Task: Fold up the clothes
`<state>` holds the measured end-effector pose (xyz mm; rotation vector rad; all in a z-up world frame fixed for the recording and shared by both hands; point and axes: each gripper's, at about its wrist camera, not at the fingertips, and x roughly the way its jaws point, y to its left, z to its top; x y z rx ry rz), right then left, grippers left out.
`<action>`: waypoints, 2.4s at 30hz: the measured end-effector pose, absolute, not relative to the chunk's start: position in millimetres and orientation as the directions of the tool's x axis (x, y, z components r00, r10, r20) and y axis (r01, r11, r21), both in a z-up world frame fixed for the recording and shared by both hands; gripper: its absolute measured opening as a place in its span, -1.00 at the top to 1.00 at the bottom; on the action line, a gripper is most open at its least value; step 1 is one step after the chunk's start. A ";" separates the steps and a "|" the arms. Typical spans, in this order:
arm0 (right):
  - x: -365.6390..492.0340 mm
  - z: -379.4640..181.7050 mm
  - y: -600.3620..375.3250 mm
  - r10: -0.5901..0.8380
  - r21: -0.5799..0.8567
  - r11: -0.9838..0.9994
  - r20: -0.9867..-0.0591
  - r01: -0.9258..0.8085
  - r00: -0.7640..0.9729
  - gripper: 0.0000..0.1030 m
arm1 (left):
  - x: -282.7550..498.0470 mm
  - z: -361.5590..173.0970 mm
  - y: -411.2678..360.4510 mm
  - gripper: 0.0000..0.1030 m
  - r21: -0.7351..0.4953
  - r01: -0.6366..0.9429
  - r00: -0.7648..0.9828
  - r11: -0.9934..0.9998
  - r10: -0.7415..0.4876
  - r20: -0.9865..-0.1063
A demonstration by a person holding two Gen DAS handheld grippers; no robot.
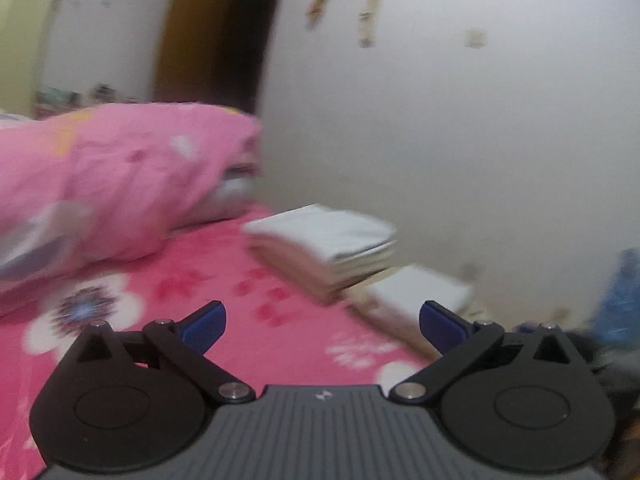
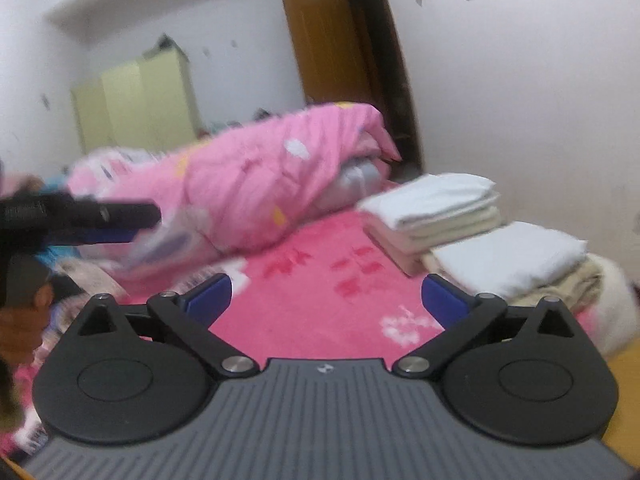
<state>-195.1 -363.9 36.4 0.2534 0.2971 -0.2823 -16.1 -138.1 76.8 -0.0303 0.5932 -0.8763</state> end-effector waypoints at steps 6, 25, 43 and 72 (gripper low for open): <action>-204.3 41.6 -335.6 -0.311 0.130 0.912 -0.396 0.388 0.864 -0.97 | -39.8 36.7 -131.7 -1.00 -0.249 0.592 0.570 0.767 -0.616 -0.544; -242.6 30.4 -302.9 -0.625 -0.027 0.738 -0.406 0.675 0.667 -0.97 | -82.8 32.3 -152.2 -1.00 -0.137 0.615 0.615 0.777 -0.580 -0.535; -263.4 20.3 -259.4 -0.684 0.062 0.653 -0.381 0.755 0.622 -0.97 | -111.0 30.1 -105.1 -1.00 -0.051 0.693 0.596 0.719 -0.612 -0.521; -267.1 38.8 -196.5 -0.814 -0.050 0.532 -0.305 0.845 0.494 -0.97 | -119.1 35.0 -77.2 -1.00 -0.081 0.763 0.528 0.641 -0.691 -0.494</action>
